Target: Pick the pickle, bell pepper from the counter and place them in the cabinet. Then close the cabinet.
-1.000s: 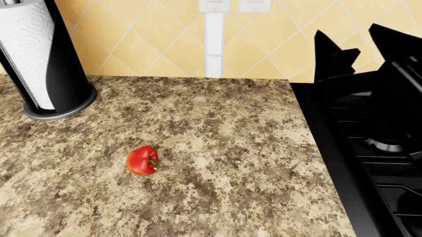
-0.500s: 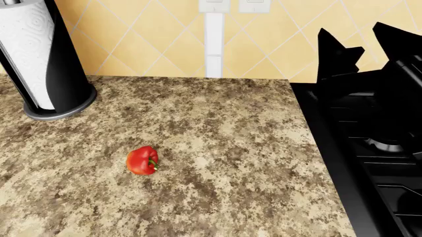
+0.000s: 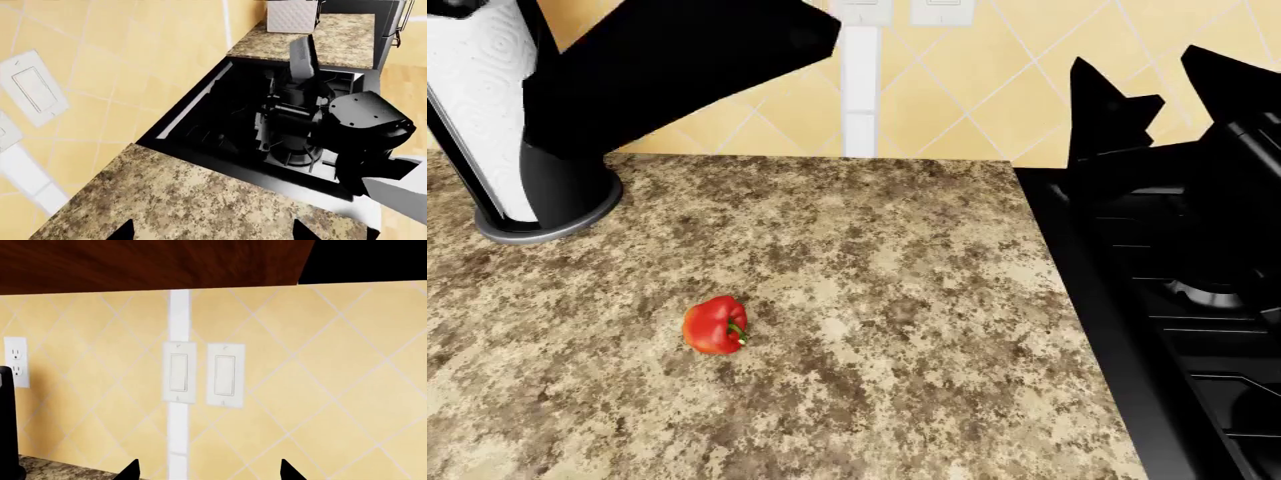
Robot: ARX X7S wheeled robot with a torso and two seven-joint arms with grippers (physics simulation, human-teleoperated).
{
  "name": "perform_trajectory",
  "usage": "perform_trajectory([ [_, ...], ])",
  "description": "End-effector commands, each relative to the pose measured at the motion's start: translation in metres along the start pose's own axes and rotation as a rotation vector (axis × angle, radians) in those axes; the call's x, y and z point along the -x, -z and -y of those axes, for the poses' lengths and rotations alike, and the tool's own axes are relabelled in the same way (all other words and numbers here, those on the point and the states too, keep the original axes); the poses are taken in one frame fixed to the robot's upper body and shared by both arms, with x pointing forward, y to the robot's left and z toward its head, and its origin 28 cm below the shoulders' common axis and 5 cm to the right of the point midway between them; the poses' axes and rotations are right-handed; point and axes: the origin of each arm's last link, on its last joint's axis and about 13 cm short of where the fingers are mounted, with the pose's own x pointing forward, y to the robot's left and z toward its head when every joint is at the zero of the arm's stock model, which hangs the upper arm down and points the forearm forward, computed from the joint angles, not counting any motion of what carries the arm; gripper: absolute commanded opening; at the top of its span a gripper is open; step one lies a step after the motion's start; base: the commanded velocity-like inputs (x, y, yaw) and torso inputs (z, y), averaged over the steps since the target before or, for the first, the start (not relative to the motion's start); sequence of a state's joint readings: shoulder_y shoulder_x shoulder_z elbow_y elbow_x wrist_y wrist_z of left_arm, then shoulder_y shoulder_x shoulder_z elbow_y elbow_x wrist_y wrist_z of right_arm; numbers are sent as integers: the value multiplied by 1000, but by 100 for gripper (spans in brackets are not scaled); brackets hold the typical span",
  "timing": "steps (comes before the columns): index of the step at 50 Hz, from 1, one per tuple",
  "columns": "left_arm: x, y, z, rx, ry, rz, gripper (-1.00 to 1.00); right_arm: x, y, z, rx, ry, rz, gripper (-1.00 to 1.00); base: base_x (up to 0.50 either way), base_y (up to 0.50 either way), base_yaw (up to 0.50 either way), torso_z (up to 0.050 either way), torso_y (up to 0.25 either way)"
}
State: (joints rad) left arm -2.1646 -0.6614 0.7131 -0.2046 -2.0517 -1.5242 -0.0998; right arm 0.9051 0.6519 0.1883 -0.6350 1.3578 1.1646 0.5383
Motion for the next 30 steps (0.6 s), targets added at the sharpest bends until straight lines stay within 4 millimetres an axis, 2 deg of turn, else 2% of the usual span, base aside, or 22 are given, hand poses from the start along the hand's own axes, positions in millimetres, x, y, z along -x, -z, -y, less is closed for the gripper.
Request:
perform_trajectory([
  [1,-16,29,-12,19,-60,-123,100,0,0,0,-1,1,1,100,0,0,0,0,0],
  [18,-30,70,-31,57,-128,-239,100,0,0,0,0,2,1,100,0,0,0,0,0],
  [24,-43,88,-39,68,-158,-297,100,-1,0,1,1,-1,2,100,0,0,0,0,0],
  [30,-48,101,-43,49,-222,-368,100,0,-2,0,0,0,4,100,0,0,0,0,0],
])
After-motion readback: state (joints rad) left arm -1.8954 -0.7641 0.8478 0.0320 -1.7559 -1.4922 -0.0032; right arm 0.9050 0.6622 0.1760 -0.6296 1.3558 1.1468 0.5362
